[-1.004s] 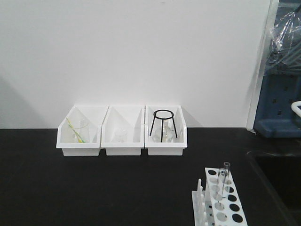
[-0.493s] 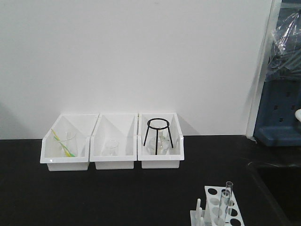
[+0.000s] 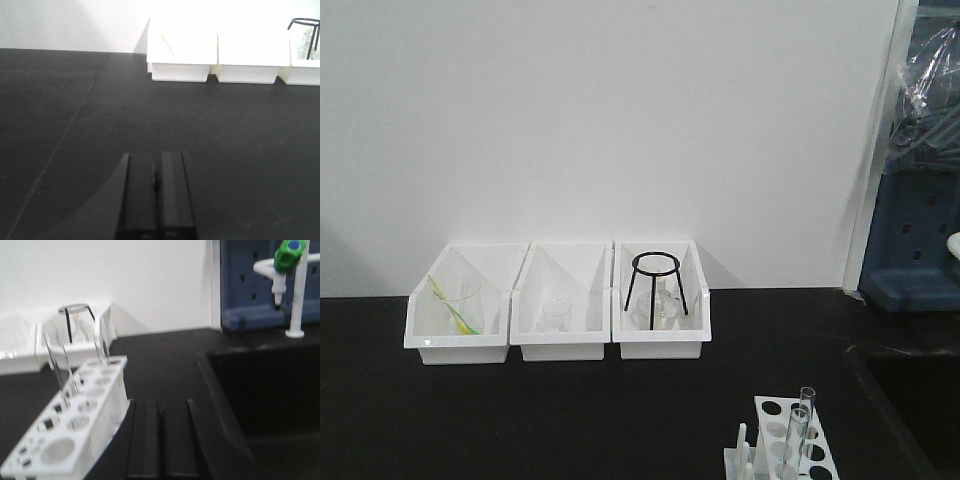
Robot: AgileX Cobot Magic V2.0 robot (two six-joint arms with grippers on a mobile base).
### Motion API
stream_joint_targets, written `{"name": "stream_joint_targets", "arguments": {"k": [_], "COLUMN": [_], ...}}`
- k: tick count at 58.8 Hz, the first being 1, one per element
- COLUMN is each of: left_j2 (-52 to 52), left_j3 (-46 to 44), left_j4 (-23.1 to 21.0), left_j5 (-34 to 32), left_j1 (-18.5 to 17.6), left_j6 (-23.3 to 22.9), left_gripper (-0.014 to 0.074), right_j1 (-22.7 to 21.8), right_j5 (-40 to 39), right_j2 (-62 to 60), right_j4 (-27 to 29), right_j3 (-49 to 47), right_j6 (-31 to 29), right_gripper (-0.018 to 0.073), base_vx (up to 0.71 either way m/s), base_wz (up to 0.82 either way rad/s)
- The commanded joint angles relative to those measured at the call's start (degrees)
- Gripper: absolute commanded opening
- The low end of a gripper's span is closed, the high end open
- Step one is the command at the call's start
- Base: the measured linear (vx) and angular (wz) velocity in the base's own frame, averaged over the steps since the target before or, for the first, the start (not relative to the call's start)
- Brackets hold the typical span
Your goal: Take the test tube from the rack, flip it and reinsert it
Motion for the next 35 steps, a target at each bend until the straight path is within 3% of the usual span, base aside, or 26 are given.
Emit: {"name": "stream_joint_targets", "arguments": {"k": [1, 9, 22, 35], "left_j2": [-0.6, -0.6, -0.6, -0.6], "left_j3": [0.1, 0.1, 0.1, 0.1], "left_j4": [-0.3, -0.3, -0.3, -0.3], "left_j5": [-4.9, -4.9, -4.9, -4.9], "left_j1": [-0.2, -0.2, -0.2, -0.2], "left_j6": [0.0, 0.0, 0.0, 0.0], "left_gripper": [-0.0006, -0.0006, -0.0006, -0.0006], "right_j1": [-0.3, -0.3, -0.3, -0.3], "right_j5": [-11.9, -11.3, -13.3, -13.0], "right_j2": [-0.6, 1.9, 23.8, 40.0], "right_j4": [0.5, -1.5, -4.0, 0.6], "right_j3": [-1.7, -11.9, -31.2, -36.0], "right_j6": [-0.4, -2.5, -6.8, -4.6], "right_gripper": [-0.0012, -0.0012, -0.0012, -0.0009], "base_vx": [0.0, 0.0, 0.0, 0.0], "base_wz": [0.0, 0.0, 0.0, 0.0]}}
